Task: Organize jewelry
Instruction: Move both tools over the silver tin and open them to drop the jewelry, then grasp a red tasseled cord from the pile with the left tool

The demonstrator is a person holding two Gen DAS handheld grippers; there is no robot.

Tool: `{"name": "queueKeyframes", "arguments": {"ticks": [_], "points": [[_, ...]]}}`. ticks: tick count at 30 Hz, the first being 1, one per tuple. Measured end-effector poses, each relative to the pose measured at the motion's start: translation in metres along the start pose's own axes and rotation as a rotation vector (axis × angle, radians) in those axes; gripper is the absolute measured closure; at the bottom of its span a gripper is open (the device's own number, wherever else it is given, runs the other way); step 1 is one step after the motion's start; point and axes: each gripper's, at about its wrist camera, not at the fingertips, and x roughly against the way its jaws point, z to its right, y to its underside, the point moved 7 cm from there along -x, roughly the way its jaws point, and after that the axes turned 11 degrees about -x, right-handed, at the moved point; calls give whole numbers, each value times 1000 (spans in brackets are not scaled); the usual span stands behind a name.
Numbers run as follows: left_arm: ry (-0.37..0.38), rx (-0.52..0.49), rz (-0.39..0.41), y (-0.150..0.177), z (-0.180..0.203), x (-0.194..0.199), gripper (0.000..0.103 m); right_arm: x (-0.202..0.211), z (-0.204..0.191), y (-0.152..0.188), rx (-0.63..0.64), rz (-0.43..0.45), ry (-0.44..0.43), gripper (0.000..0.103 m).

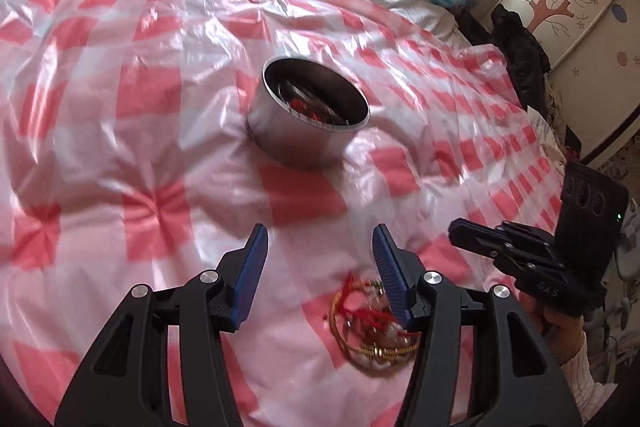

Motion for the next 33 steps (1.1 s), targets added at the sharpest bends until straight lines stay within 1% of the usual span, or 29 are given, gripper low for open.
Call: {"name": "queueKeyframes", "arguments": {"ticks": [2, 3, 4, 7, 8, 10, 12, 14, 18, 20, 21, 22, 23, 24, 25, 27, 29, 31, 33], "points": [[12, -8, -44, 16, 6, -8, 51, -6, -8, 7, 26, -19, -7, 97], [-5, -32, -59, 17, 9, -11, 52, -8, -13, 8, 39, -24, -17, 97], [-15, -59, -56, 16, 14, -12, 51, -10, -16, 9, 48, -25, -20, 96], [29, -90, -55, 16, 28, -13, 51, -16, -20, 13, 81, -42, 2, 97], [34, -92, -61, 16, 28, -14, 51, -18, -19, 14, 82, -52, 2, 97], [19, -75, -66, 16, 22, -16, 51, -24, -16, 16, 78, -76, 4, 96], [40, -37, -61, 13, 16, -15, 51, -27, -13, 16, 67, -91, 5, 97], [59, -32, -57, 12, 13, -12, 51, -26, -11, 14, 58, -85, 5, 96], [93, -80, -73, 13, 25, -17, 52, -26, -5, 7, 31, -66, 22, 96], [79, -132, -82, 14, 34, -23, 52, -25, -2, 5, 18, -56, 29, 95], [58, -159, -85, 14, 37, -25, 52, -24, -1, 3, 12, -50, 30, 92], [39, -181, -87, 15, 39, -28, 56, -22, 1, 2, 5, -42, 30, 88], [29, -197, -99, 17, 40, -32, 64, -21, 1, 0, 1, -35, 30, 78], [24, -207, -118, 20, 41, -35, 67, -20, 1, -1, 1, -28, 30, 75], [12, -215, -138, 22, 41, -39, 70, -19, 1, -2, 2, -26, 28, 75], [-1, -219, -144, 24, 39, -42, 76, -19, -1, -2, 3, -26, 20, 75], [-8, -219, -142, 23, 37, -42, 93, -19, -3, -2, 9, -30, 16, 75], [-8, -214, -132, 22, 35, -40, 102, -18, -4, -1, 14, -33, 11, 75], [15, -209, -105, 18, 36, -35, 102, -18, -7, 0, 20, -36, 3, 75]]}}
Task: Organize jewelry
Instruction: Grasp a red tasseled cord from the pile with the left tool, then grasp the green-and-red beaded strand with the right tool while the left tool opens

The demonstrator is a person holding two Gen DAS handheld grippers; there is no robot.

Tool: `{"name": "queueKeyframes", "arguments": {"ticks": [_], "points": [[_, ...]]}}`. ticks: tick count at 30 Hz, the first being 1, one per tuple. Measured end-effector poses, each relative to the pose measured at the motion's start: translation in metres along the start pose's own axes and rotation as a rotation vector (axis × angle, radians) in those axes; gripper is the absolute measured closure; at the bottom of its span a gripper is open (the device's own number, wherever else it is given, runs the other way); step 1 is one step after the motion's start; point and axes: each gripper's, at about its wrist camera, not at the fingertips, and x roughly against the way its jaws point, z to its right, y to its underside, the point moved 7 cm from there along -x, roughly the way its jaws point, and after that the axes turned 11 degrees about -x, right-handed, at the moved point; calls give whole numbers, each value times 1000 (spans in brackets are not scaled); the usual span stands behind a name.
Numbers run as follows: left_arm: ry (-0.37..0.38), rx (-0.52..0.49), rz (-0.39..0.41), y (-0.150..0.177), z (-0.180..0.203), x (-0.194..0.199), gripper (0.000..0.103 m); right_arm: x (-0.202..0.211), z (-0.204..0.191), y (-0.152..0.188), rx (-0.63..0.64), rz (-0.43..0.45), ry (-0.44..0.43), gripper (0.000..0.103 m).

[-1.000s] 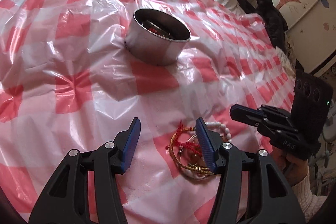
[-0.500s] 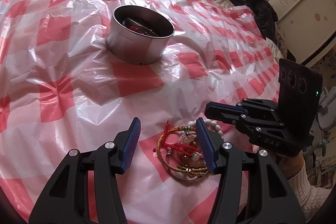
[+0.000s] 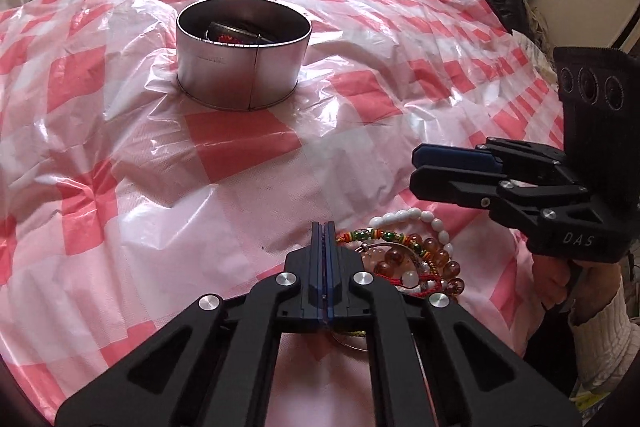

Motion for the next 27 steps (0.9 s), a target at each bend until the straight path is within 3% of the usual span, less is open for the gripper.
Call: {"name": "queueKeyframes", "arguments": {"ticks": [8, 16, 19, 22, 27], "points": [[71, 74, 87, -10, -9, 20, 103, -7, -5, 8, 41, -42, 17, 75], [39, 142, 215, -21, -28, 48, 103, -8, -25, 20, 120, -87, -48, 75], [31, 171, 243, -23, -37, 55, 103, -15, -28, 27, 150, -118, -27, 75], [30, 182, 250, -23, -40, 57, 103, -18, -20, 28, 127, -130, -7, 75], [26, 181, 249, -22, -41, 57, 103, -20, -7, 29, 30, -185, -49, 75]]}}
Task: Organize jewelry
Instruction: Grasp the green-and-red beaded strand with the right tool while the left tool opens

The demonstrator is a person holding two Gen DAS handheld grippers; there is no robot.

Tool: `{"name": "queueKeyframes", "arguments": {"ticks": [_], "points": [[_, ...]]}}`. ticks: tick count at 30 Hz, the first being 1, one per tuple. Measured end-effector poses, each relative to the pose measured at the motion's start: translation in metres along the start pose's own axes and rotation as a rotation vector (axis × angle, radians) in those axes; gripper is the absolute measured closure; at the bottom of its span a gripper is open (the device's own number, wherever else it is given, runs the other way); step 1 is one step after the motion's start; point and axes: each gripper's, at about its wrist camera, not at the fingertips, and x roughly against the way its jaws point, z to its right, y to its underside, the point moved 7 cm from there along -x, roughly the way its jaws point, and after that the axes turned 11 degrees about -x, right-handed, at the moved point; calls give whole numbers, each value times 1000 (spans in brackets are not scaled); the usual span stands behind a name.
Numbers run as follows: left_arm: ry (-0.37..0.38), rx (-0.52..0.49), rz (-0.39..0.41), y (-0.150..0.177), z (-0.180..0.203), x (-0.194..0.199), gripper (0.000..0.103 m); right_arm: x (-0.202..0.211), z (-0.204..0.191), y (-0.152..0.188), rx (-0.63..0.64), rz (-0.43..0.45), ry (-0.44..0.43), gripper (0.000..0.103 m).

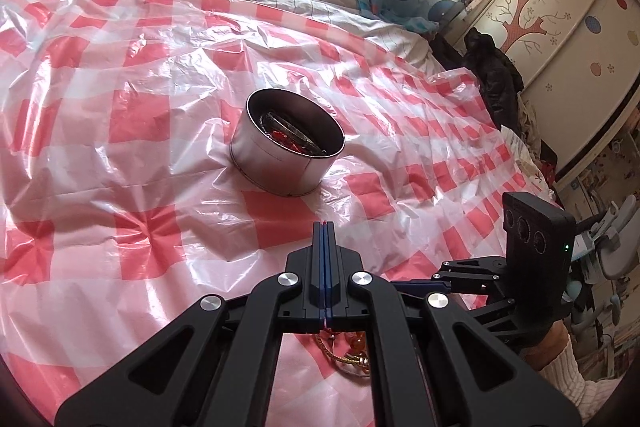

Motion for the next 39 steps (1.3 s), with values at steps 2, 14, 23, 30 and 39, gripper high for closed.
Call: {"name": "queueKeyframes", "arguments": {"ticks": [2, 14, 23, 30, 39], "points": [[3, 1, 1, 0, 0, 0, 103, -3, 0, 2, -6, -16, -6, 75], [1, 0, -3, 0, 0, -1, 103, 4, 5, -2, -142, -35, -162, 75], [-6, 4, 1, 0, -1, -1, 103, -7, 14, -8, -244, -49, -229, 94], [-5, 5, 4, 0, 0, 1, 103, 6, 9, -17, -203, 31, -227, 94], [30, 16, 45, -5, 3, 8, 103, 21, 1, -25, -180, 91, -294, 94]]}}
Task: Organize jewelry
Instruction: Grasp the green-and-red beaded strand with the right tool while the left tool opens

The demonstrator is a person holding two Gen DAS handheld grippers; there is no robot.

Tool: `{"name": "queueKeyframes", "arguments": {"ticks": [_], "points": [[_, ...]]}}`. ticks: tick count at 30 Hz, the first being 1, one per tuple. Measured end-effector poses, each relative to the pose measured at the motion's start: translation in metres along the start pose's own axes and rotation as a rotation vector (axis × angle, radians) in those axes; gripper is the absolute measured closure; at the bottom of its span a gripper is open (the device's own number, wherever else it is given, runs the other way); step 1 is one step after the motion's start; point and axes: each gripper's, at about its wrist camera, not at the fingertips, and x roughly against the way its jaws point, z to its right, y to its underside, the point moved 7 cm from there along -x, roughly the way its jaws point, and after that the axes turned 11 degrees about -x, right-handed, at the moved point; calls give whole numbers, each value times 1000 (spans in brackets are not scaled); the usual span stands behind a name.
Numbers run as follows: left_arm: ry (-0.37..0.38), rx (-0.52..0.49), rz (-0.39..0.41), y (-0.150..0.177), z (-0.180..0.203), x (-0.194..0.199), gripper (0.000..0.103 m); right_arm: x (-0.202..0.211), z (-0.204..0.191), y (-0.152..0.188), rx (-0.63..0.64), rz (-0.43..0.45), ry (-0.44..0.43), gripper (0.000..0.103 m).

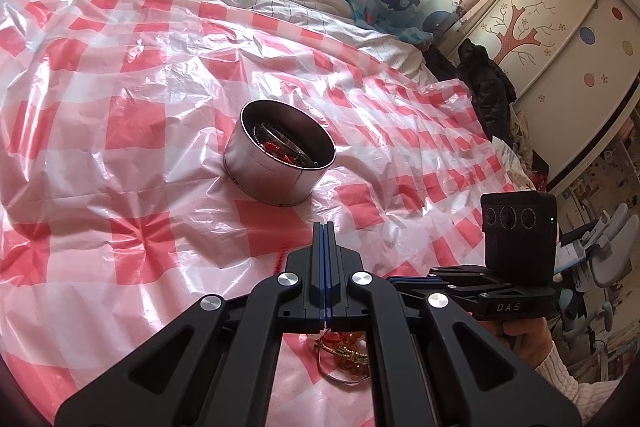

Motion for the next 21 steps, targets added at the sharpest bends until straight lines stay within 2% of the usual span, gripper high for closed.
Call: {"name": "queueKeyframes", "arguments": {"ticks": [3, 6, 9, 12, 14, 17, 21], "points": [[-5, -3, -8, 0, 0, -1, 103, 3, 2, -2, -6, 13, 4, 94], [-3, 12, -109, 14, -4, -17, 103, 1, 5, -1, -8, 4, 20, 94], [40, 23, -209, 30, 2, -34, 101, -2, 5, 0, -3, -3, 32, 94], [10, 23, -251, 37, 1, -37, 89, -2, 6, 1, -6, -4, 36, 94], [-16, 62, -247, 38, -7, -31, 72, -2, 7, 1, -8, -4, 41, 94], [-16, 114, -257, 41, -16, -27, 58, -2, 8, 1, -9, -6, 45, 94], [-11, 101, -283, 43, -9, -41, 58, -3, 6, 2, -3, -11, 42, 94]]}}
